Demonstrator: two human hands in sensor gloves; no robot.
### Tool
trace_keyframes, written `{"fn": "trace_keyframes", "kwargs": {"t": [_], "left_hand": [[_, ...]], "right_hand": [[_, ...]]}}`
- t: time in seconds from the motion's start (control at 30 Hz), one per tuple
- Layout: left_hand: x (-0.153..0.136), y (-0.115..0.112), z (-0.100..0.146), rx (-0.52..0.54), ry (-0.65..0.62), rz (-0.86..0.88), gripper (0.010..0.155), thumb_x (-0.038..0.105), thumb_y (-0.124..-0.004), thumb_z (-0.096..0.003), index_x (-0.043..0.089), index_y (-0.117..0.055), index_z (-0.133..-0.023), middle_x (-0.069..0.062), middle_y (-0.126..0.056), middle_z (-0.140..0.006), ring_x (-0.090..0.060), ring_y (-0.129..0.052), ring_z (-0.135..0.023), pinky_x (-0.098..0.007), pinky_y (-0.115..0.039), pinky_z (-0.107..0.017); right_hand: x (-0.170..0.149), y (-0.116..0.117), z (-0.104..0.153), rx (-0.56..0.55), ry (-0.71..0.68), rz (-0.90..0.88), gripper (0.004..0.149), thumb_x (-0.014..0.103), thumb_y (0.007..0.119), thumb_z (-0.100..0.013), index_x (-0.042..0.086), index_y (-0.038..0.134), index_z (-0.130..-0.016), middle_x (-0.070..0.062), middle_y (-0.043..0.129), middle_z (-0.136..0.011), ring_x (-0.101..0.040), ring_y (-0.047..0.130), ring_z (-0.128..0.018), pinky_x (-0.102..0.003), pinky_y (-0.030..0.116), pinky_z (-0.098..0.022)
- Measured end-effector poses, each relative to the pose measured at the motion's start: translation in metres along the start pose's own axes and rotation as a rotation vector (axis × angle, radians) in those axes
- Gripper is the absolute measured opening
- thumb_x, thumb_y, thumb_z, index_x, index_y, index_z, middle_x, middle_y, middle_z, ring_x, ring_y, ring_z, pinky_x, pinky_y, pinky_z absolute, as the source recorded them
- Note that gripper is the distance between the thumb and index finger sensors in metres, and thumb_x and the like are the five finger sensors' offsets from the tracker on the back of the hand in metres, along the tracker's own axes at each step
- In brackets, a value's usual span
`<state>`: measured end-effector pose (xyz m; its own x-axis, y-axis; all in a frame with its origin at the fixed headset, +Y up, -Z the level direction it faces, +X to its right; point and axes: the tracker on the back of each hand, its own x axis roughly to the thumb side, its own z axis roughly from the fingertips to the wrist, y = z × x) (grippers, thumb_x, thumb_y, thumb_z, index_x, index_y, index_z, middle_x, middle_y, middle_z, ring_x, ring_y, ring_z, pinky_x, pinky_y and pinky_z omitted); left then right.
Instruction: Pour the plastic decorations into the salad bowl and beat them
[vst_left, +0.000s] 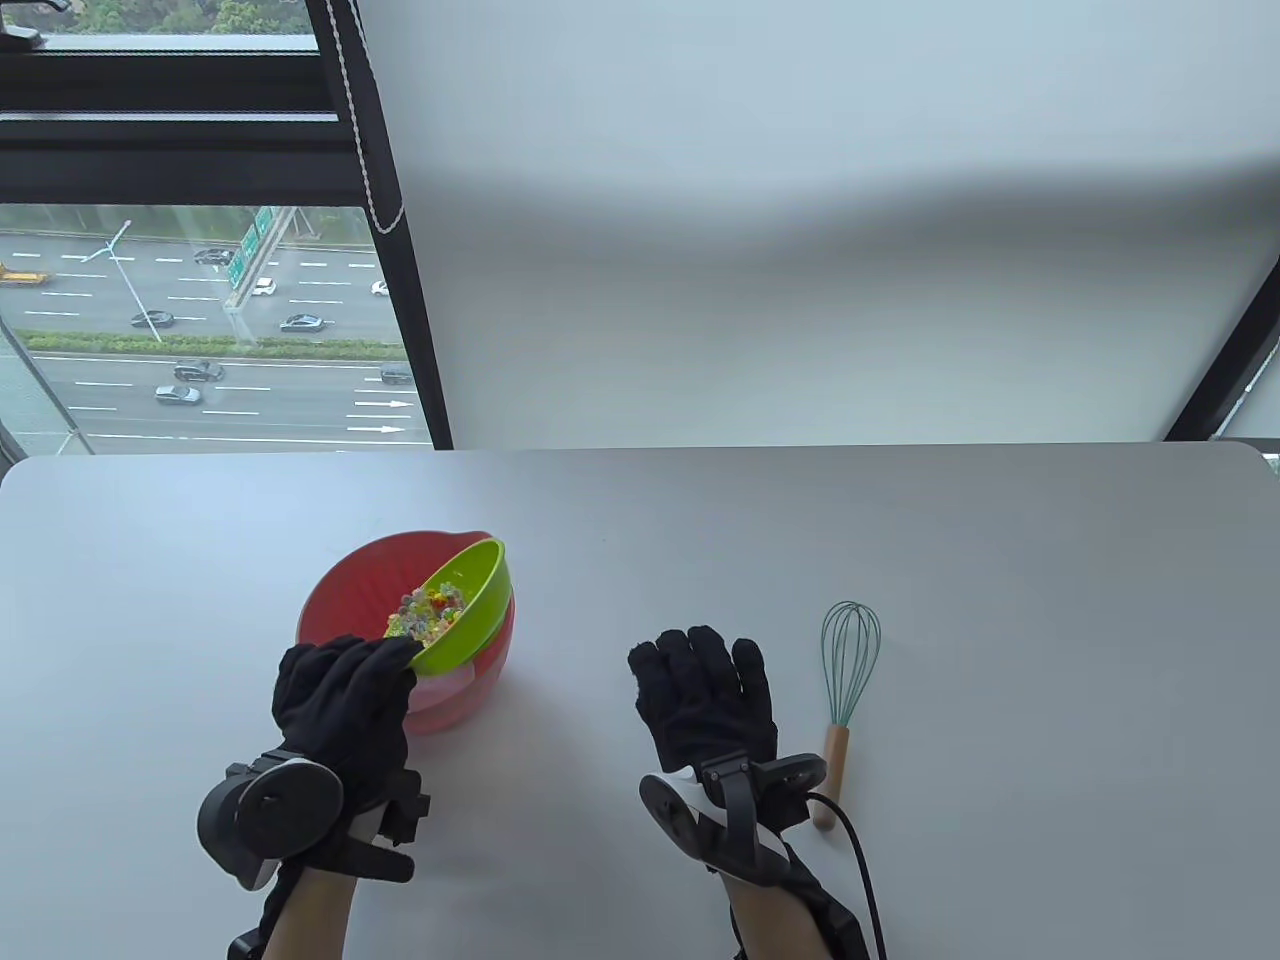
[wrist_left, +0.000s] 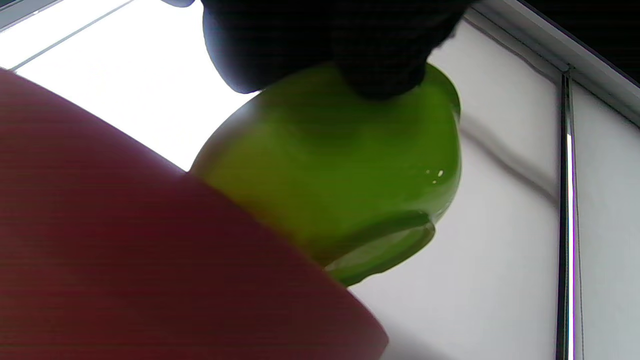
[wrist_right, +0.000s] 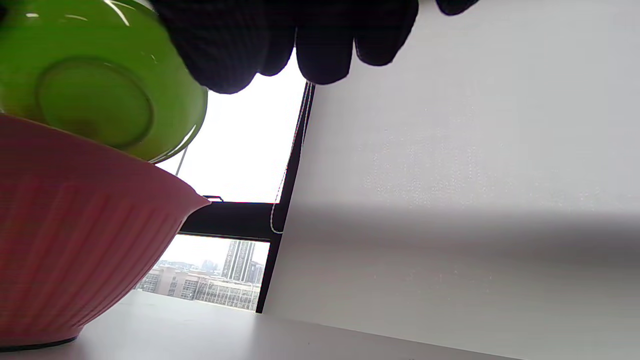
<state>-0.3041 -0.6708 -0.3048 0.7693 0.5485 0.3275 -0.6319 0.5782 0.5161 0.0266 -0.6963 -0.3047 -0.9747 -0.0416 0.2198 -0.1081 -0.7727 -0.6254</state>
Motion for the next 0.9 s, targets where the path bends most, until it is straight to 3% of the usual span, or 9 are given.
{"fn": "trace_keyframes", "kwargs": {"t": [0.13, 0.4, 0.67, 0.9], "left_hand": [[-0.019, 0.000, 0.002, 0.023, 0.160, 0.224, 0.043, 0.033, -0.077, -0.0501, 0.021, -0.089, -0.090, -0.002, -0.092, -0.083, -0.032, -0.078, -0.084, -0.059, -0.043, -0.075], [-0.044, 0.001, 0.007, 0.094, 0.340, 0.469, 0.044, 0.035, -0.074, -0.0520, 0.014, -0.085, -0.090, -0.001, -0.096, -0.076, -0.029, -0.084, -0.078, -0.055, -0.044, -0.074], [-0.054, 0.003, 0.009, 0.132, 0.374, 0.571, 0.045, 0.037, -0.071, -0.0531, 0.010, -0.080, -0.088, 0.001, -0.097, -0.072, -0.025, -0.088, -0.074, -0.051, -0.048, -0.074], [-0.050, 0.005, 0.009, 0.137, 0.330, 0.535, 0.045, 0.037, -0.072, -0.0532, 0.011, -0.080, -0.089, 0.001, -0.097, -0.073, -0.025, -0.088, -0.074, -0.052, -0.048, -0.075]], "right_hand": [[0.001, 0.002, 0.000, 0.015, -0.001, -0.022, 0.050, 0.050, 0.076, -0.054, 0.039, 0.063, -0.101, 0.011, 0.066, -0.107, -0.022, 0.061, -0.102, -0.053, 0.041, -0.079], [0.002, 0.002, 0.000, 0.034, -0.014, -0.030, 0.050, 0.051, 0.075, -0.054, 0.039, 0.063, -0.101, 0.011, 0.067, -0.107, -0.022, 0.062, -0.102, -0.053, 0.041, -0.080], [0.003, 0.003, 0.000, 0.051, -0.019, -0.031, 0.050, 0.051, 0.075, -0.054, 0.039, 0.063, -0.101, 0.011, 0.067, -0.107, -0.021, 0.061, -0.102, -0.053, 0.040, -0.080], [0.003, 0.004, 0.000, 0.062, -0.019, -0.032, 0.050, 0.051, 0.075, -0.054, 0.040, 0.063, -0.101, 0.011, 0.067, -0.107, -0.021, 0.061, -0.102, -0.053, 0.040, -0.080]]}}
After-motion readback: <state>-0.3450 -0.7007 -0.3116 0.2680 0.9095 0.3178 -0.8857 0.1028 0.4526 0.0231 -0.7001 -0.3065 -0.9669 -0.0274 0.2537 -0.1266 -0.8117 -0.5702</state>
